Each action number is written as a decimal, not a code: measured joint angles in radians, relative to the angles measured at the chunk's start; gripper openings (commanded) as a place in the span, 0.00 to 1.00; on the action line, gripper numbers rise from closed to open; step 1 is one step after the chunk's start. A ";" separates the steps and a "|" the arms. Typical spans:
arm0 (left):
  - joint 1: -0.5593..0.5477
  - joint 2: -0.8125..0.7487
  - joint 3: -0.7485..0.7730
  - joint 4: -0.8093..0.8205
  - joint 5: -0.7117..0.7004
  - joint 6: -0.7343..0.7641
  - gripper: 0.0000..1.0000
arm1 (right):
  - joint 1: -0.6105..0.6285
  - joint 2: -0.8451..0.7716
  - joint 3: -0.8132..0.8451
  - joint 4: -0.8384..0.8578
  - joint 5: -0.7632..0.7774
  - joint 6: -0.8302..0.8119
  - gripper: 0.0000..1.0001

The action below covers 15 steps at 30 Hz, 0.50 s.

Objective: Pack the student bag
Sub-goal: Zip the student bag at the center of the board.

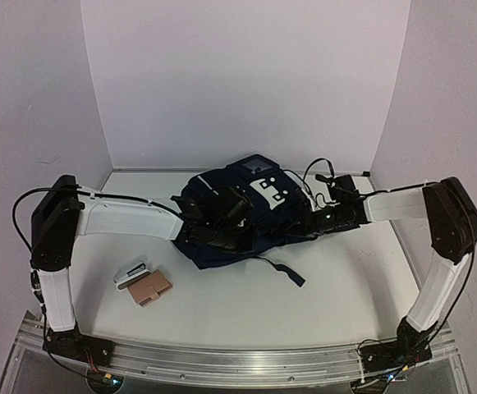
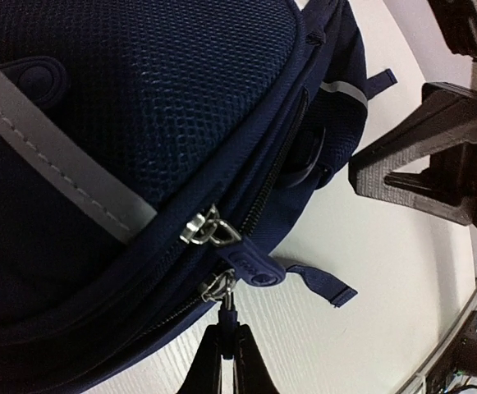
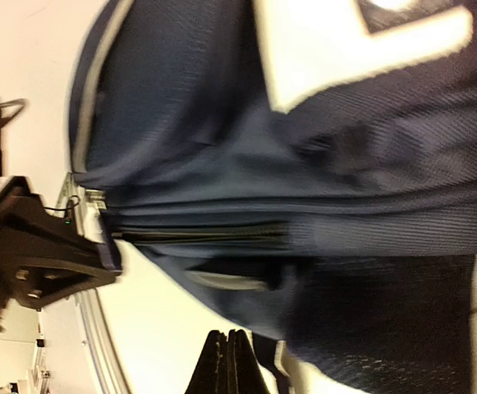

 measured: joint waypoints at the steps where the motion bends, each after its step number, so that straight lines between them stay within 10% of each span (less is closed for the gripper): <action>1: -0.003 0.008 0.009 -0.002 -0.011 -0.018 0.00 | 0.003 -0.008 -0.004 0.010 -0.002 0.011 0.00; 15: -0.010 0.015 -0.040 0.153 0.147 0.028 0.32 | 0.019 -0.118 -0.038 0.037 0.044 0.037 0.65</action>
